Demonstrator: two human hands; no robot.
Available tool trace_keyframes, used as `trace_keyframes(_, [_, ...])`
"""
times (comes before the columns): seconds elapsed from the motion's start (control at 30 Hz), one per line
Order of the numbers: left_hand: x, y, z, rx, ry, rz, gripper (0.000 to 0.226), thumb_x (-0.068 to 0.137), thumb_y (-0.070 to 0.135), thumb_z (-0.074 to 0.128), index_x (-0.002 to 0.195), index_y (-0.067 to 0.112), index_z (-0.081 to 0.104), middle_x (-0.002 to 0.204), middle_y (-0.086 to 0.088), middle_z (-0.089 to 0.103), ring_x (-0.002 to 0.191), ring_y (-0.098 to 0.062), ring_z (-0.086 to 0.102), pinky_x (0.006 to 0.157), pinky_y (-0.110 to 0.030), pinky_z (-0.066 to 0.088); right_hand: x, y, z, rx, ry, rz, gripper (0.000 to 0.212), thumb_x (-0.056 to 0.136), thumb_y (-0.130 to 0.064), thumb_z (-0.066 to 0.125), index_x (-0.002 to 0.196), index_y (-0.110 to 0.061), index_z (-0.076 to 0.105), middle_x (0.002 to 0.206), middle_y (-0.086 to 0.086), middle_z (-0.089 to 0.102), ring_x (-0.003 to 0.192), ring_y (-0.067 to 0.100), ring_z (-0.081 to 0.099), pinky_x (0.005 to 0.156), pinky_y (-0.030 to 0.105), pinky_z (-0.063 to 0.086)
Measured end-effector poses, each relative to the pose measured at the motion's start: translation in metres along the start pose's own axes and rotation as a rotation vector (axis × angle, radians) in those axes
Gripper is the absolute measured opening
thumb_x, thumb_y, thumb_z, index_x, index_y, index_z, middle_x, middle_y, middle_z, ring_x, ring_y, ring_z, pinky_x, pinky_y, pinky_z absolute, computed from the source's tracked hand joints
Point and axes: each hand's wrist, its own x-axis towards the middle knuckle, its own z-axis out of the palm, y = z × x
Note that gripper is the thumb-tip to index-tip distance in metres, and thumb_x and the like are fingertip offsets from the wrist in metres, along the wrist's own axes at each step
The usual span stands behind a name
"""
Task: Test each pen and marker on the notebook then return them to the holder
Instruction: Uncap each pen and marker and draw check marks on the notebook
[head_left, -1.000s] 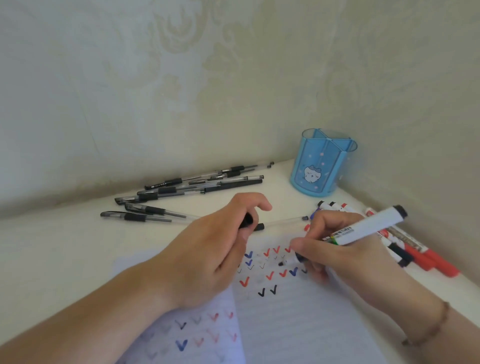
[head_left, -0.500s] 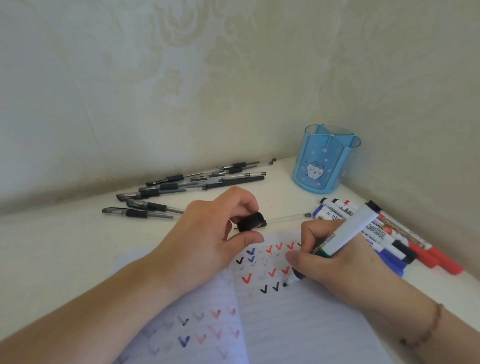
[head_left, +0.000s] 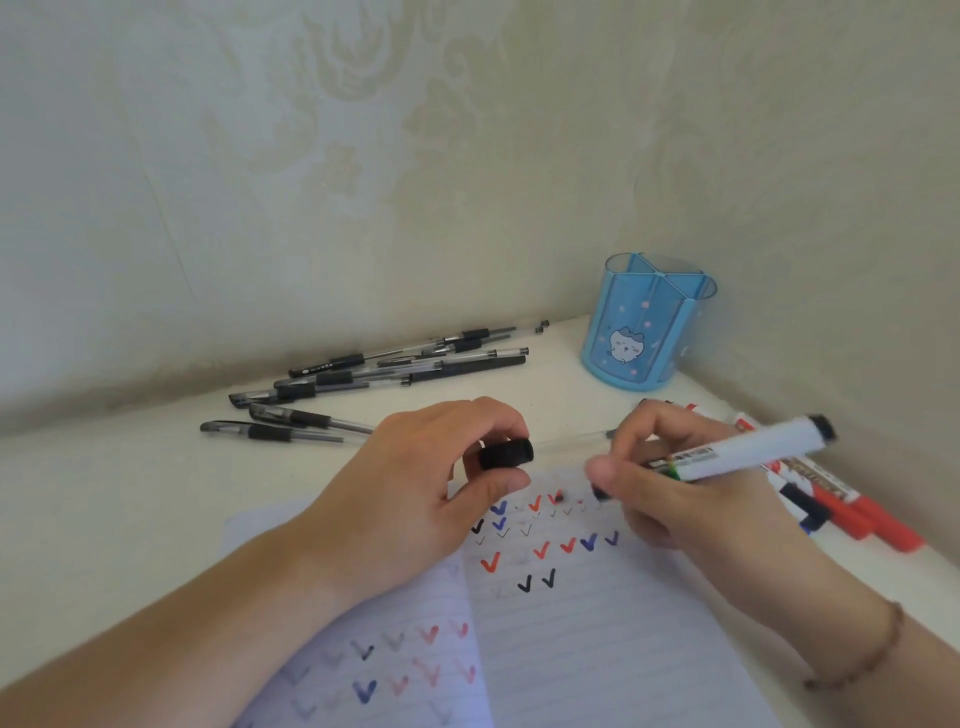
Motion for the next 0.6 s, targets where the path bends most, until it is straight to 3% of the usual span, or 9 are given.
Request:
trace_keyframes(0.1, [-0.0008,0.0013,0.0000,0.012,0.005,0.014,0.017,0.088,0.036,0.064,0.104,0.030,0.060,0.082,0.027,0.058,0.077,0.010,0.051,0.071,-0.004,0.037,0.0025,-0.0040,-0.0055,0.234,-0.059,-0.058,0.040,0.059,-0.049,0.083,0.072,-0.015,0.067,0.048,0.006,0.050,0.045,0.021,0.039,0.043,0.024,0.029])
trace_keyframes(0.17, [-0.0012,0.0014,0.0003,-0.017,0.015,0.019,0.018,0.088,0.036,0.065,0.104,0.033,0.059,0.085,0.024,0.060,0.077,0.006,0.053,0.070,-0.007,0.040,0.0027,-0.0024,-0.0065,0.275,-0.099,-0.062,0.043,0.060,-0.053,0.079,0.077,-0.014,0.071,0.052,0.011,0.055,0.045,0.023,0.046,0.043,0.024,0.033])
trace_keyframes(0.27, [-0.0012,0.0019,0.0009,-0.066,0.026,0.047,0.019,0.088,0.038,0.065,0.106,0.033,0.059,0.092,0.020,0.061,0.077,-0.001,0.056,0.070,-0.011,0.044,0.0025,0.0010,-0.0047,0.254,-0.101,-0.052,0.028,0.065,-0.038,0.076,0.078,-0.014,0.071,0.054,0.015,0.058,0.044,0.025,0.049,0.043,0.023,0.035])
trace_keyframes(0.37, [-0.0013,0.0030,0.0015,-0.151,0.074,0.019,0.020,0.087,0.037,0.063,0.107,0.031,0.062,0.097,0.017,0.063,0.083,-0.006,0.060,0.074,-0.012,0.046,0.0025,-0.0003,-0.0050,0.297,-0.057,-0.041,0.011,0.069,-0.019,0.061,0.072,-0.013,0.069,0.049,0.017,0.054,0.040,0.025,0.046,0.042,0.023,0.032])
trace_keyframes(0.47, [-0.0004,0.0026,0.0008,-0.172,0.110,0.030,0.021,0.089,0.034,0.062,0.107,0.025,0.066,0.095,0.015,0.065,0.085,-0.008,0.062,0.076,-0.010,0.045,0.0014,-0.0025,-0.0055,0.310,-0.072,-0.028,0.011,0.069,-0.020,0.059,0.073,-0.014,0.068,0.047,0.017,0.053,0.039,0.024,0.045,0.042,0.022,0.032])
trace_keyframes(0.6, [0.0005,0.0032,-0.0009,-0.186,0.101,0.087,0.023,0.091,0.032,0.061,0.108,0.018,0.068,0.093,0.012,0.066,0.086,-0.011,0.064,0.076,-0.017,0.049,0.0027,-0.0007,-0.0067,0.349,-0.106,0.010,0.006,0.070,-0.017,0.061,0.071,-0.012,0.064,0.046,0.015,0.053,0.039,0.026,0.045,0.040,0.024,0.032])
